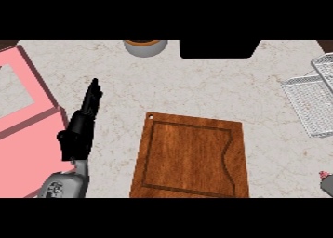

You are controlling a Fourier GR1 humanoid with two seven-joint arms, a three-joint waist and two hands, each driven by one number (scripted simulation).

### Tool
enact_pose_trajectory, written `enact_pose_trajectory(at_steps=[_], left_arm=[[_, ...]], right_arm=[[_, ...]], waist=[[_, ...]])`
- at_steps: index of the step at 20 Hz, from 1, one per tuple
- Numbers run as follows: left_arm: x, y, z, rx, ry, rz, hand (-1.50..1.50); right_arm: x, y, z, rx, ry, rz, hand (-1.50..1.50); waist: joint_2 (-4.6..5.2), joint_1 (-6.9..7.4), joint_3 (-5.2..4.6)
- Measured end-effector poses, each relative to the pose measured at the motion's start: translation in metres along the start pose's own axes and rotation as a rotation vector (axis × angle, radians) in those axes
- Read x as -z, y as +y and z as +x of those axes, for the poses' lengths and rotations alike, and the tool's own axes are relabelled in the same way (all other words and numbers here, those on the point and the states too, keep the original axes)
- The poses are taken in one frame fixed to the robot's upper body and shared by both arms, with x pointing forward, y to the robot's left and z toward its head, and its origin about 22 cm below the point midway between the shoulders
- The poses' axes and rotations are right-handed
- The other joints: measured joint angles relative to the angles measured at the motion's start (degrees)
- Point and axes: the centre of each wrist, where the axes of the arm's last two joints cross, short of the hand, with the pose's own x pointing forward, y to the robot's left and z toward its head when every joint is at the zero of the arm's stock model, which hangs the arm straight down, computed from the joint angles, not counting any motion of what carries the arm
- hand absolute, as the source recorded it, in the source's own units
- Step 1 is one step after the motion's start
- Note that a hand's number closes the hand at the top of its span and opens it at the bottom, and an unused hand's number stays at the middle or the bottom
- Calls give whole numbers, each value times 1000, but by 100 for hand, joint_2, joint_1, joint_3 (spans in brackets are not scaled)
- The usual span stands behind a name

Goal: Pick the squash from the cutting board and place it in the tiered basket

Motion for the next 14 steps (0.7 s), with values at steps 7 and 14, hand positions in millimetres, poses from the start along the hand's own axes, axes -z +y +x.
enact_pose_trajectory(at_steps=[7, 14], left_arm=[[1, -1, -1, 0, 3, -19, 0], [2, -1, 1, 2, -3, -17, 0]], right_arm=[[34, -18, -3, 206, 15, -10, 150], [72, -27, 9, 205, 59, -11, 150]], waist=[[19, 83, 1], [33, 110, 6]])
